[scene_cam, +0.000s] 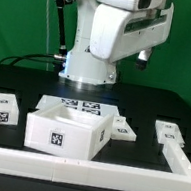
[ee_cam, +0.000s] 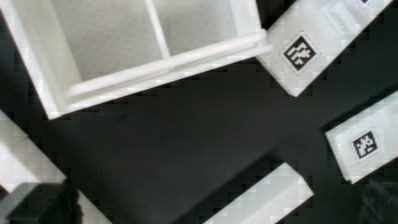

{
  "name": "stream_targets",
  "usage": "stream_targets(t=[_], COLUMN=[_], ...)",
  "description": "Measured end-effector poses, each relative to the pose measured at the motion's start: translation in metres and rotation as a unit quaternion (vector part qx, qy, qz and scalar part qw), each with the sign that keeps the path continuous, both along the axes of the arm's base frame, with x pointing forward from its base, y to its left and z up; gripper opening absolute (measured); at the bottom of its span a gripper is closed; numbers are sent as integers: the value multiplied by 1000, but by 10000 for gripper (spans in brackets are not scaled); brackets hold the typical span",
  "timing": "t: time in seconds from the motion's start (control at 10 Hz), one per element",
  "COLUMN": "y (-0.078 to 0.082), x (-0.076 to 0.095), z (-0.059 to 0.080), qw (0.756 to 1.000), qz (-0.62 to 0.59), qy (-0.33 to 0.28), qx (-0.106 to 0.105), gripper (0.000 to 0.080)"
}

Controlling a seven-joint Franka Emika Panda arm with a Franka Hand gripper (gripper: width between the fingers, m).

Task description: Assemble cabinet

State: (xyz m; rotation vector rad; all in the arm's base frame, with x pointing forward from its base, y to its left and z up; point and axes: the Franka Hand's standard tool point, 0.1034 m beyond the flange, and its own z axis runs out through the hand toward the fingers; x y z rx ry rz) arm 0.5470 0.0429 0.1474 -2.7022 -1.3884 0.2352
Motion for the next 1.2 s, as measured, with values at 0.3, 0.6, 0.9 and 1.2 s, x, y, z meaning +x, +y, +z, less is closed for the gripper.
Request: stream_targets(t=[0.3,0.6,0.9,1.2], y=[0,-1,-5,-12], x=[1,1,-1,-26], z=[0,0,0,-22], qw=[1000,1000,999,991], qz=[1,2,41,112], qy=[5,5,-20,-73], qx=[0,0,6,15], gripper=[797,797,797,797])
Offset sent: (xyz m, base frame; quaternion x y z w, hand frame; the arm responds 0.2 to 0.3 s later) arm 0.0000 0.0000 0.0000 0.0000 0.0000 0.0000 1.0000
